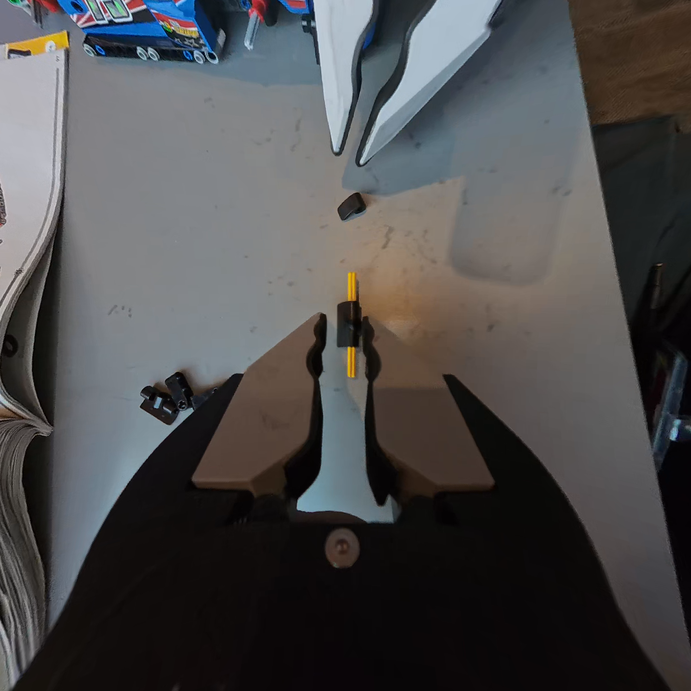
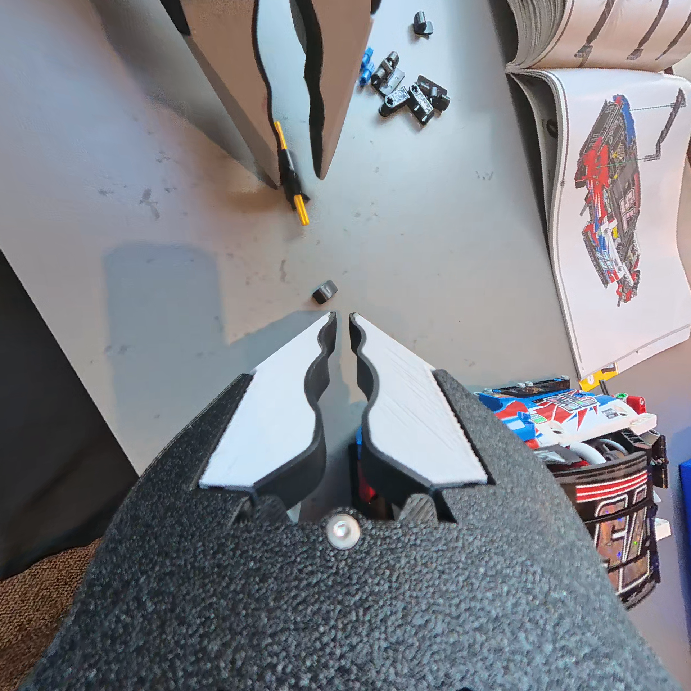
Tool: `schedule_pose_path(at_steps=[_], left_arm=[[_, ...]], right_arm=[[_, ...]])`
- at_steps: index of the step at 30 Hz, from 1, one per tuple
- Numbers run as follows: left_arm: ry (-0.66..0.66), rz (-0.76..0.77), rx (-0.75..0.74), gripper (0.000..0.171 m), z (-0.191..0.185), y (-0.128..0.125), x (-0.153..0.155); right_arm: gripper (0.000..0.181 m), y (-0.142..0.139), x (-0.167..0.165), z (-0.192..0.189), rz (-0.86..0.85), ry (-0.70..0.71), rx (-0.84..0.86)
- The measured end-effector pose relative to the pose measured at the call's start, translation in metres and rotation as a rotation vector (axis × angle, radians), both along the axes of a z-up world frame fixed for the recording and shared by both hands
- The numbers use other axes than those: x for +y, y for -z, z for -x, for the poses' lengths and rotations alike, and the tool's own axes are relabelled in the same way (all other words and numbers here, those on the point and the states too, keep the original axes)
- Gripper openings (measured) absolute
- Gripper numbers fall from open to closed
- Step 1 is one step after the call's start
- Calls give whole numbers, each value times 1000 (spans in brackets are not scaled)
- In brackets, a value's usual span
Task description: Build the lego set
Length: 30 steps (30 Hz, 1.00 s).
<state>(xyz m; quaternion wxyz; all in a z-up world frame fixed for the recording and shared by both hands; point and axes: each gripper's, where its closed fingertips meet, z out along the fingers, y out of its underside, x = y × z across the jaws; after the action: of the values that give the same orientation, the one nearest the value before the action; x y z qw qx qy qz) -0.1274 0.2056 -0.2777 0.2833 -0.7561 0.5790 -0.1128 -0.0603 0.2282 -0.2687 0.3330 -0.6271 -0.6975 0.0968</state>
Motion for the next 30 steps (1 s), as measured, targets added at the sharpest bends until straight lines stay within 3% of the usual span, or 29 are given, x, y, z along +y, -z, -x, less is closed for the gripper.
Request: schedule_pose_path(at_steps=[5, 12, 18, 24, 30], left_arm=[[-30, 13, -78, 23, 6, -14, -4], [-16, 54, -40, 30, 10, 3, -7], [12, 40, -29, 31, 4, 4, -5], [53, 84, -74, 12, -6, 5, -12], [41, 92, -110, 12, -5, 6, -12]], right_arm=[[6, -3, 0, 2, 7, -20, 6], [10, -4, -4, 3, 15, -91, -15], [11, 7, -5, 10, -24, -191, -147], [10, 15, -9, 10, 9, -252, -225], [7, 15, -10, 10, 20, -256, -211]])
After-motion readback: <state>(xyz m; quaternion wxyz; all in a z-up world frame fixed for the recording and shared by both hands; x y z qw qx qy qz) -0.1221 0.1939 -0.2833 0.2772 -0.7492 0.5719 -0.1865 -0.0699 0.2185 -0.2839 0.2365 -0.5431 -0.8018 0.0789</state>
